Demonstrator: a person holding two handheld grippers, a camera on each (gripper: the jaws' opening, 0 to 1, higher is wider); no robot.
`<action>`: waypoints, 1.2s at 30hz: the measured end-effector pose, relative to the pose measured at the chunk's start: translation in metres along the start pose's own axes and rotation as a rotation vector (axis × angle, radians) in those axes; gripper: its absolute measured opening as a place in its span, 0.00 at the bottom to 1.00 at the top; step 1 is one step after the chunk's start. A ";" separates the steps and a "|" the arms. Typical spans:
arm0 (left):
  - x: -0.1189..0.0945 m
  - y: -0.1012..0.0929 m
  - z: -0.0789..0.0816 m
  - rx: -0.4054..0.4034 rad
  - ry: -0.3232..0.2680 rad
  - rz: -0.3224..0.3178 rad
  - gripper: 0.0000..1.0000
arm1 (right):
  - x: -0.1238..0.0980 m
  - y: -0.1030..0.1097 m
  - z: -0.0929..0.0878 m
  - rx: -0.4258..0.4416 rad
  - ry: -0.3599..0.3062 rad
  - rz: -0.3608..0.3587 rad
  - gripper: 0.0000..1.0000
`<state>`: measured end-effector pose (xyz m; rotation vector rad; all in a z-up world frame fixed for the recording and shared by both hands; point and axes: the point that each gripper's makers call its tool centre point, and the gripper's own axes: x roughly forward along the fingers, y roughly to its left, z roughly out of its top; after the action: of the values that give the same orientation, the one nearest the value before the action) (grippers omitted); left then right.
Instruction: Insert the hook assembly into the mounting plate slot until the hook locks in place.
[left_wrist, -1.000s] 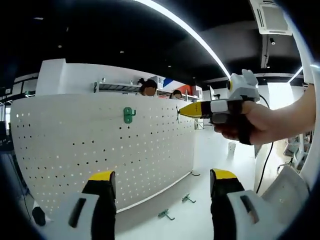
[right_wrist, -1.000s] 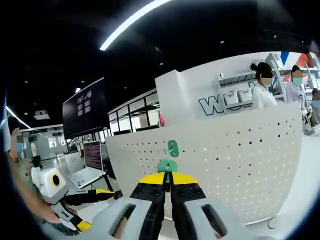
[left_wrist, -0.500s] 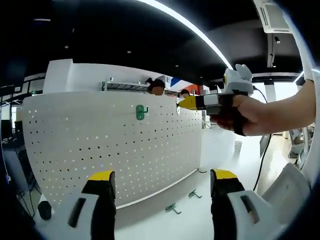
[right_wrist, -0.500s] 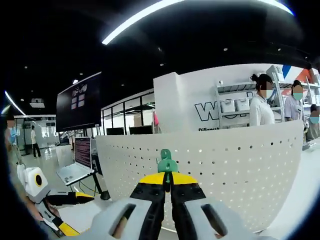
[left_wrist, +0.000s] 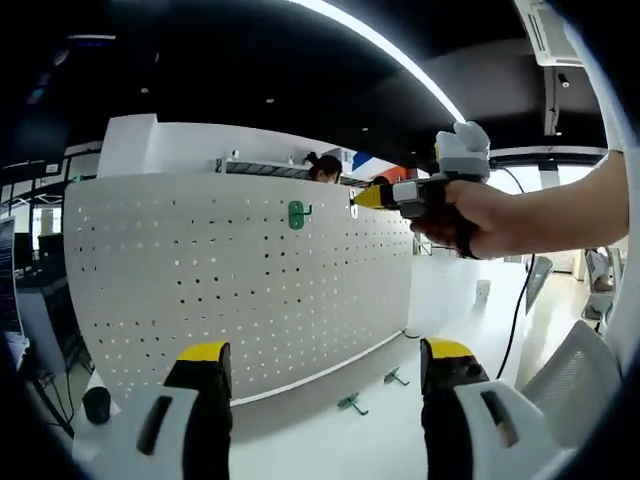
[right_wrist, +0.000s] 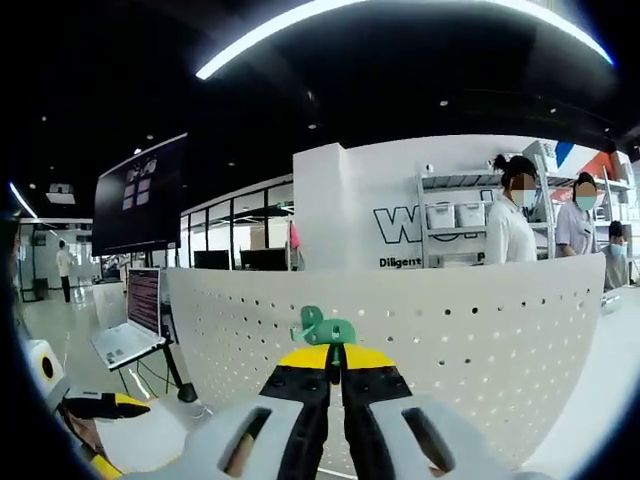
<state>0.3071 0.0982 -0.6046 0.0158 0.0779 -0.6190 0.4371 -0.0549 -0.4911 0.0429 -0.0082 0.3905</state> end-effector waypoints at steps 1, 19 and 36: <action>-0.001 0.001 -0.001 0.001 0.000 0.005 0.80 | 0.001 -0.001 0.000 -0.002 -0.001 -0.004 0.01; -0.010 0.005 0.001 -0.017 -0.020 0.038 0.78 | 0.024 -0.013 0.004 -0.033 -0.020 -0.070 0.01; -0.017 0.012 -0.003 -0.022 -0.002 0.067 0.77 | 0.041 -0.016 0.003 -0.030 -0.033 -0.084 0.01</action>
<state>0.2996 0.1179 -0.6058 -0.0040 0.0819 -0.5509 0.4816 -0.0541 -0.4885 0.0203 -0.0444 0.3053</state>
